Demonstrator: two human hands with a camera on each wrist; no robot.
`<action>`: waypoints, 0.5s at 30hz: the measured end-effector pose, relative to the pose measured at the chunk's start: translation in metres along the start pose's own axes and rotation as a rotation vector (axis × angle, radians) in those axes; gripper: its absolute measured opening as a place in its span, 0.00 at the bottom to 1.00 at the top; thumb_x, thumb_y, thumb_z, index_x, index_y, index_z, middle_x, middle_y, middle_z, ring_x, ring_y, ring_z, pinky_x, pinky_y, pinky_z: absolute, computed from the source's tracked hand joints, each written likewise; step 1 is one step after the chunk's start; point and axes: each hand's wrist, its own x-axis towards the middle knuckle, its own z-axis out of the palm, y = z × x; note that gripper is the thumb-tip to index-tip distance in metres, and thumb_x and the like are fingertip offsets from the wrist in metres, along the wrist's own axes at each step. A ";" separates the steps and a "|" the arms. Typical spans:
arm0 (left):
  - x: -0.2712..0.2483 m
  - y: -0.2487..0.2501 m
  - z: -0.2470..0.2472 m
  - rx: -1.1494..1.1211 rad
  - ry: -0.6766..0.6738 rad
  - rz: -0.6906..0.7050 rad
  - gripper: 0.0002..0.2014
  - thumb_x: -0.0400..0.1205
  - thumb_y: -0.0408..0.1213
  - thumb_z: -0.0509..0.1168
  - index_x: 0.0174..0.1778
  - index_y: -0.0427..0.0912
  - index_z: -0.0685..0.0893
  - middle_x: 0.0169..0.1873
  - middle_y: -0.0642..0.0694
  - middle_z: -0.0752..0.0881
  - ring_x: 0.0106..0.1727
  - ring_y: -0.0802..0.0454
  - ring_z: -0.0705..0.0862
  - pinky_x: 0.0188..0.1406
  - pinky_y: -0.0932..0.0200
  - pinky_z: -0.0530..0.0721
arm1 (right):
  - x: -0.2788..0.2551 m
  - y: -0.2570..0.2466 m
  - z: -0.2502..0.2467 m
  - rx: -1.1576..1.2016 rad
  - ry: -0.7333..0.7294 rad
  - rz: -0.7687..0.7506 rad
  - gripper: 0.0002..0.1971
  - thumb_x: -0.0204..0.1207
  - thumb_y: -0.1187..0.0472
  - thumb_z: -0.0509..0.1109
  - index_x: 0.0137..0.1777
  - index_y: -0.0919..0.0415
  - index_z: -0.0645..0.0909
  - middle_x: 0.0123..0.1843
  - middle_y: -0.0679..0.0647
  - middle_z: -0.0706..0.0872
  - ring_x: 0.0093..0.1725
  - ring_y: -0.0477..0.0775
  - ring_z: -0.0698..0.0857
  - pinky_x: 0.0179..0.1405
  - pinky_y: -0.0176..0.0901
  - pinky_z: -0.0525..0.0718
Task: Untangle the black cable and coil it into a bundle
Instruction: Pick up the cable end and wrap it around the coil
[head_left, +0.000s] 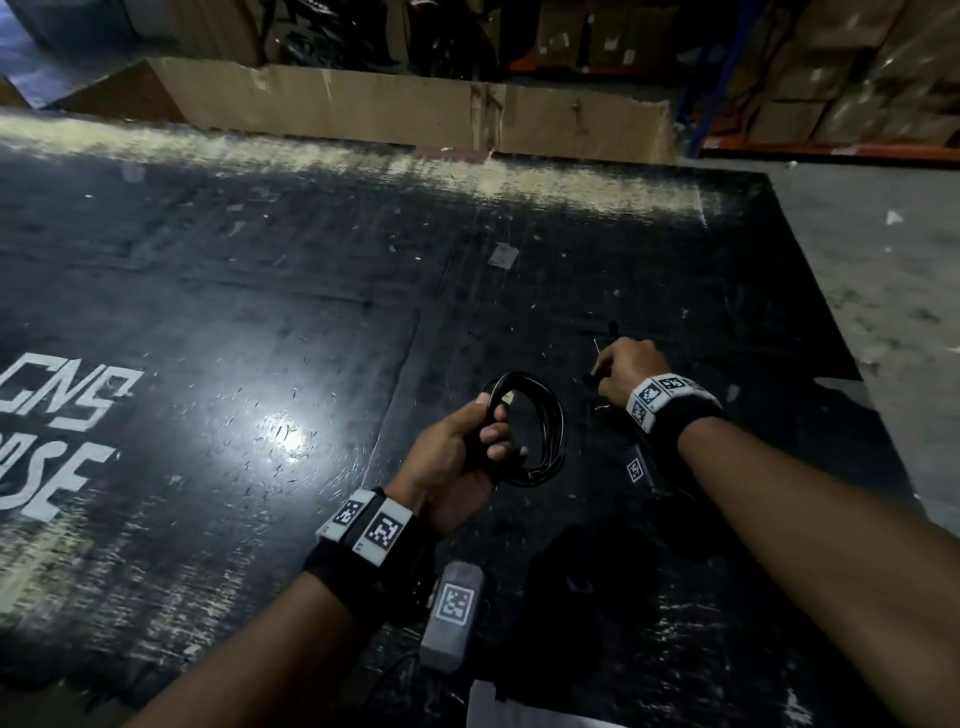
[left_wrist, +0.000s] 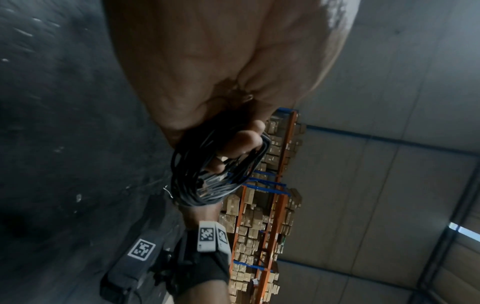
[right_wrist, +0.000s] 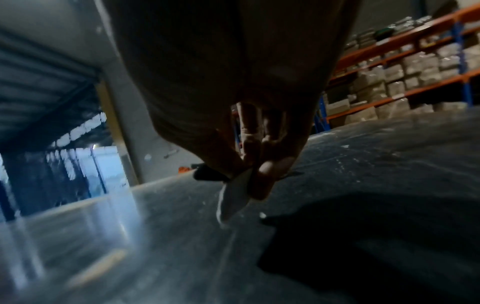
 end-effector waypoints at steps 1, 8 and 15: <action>0.000 0.000 0.000 0.010 0.007 0.010 0.17 0.92 0.43 0.54 0.39 0.41 0.78 0.22 0.53 0.70 0.21 0.57 0.71 0.49 0.54 0.81 | -0.005 0.001 -0.004 0.086 0.065 0.022 0.08 0.70 0.65 0.78 0.47 0.54 0.92 0.55 0.58 0.93 0.53 0.61 0.91 0.51 0.40 0.87; -0.004 0.000 -0.007 0.073 0.046 0.159 0.14 0.92 0.40 0.54 0.43 0.40 0.76 0.23 0.54 0.76 0.24 0.58 0.69 0.40 0.59 0.69 | -0.085 -0.014 -0.043 1.007 0.258 0.042 0.06 0.71 0.74 0.79 0.40 0.64 0.89 0.35 0.59 0.90 0.25 0.43 0.89 0.33 0.41 0.87; -0.015 -0.010 0.013 0.431 0.053 0.452 0.16 0.94 0.37 0.51 0.42 0.42 0.77 0.28 0.57 0.78 0.28 0.62 0.71 0.37 0.59 0.69 | -0.171 -0.052 -0.032 1.356 0.090 0.043 0.05 0.69 0.80 0.77 0.38 0.75 0.83 0.30 0.64 0.90 0.30 0.60 0.93 0.34 0.43 0.93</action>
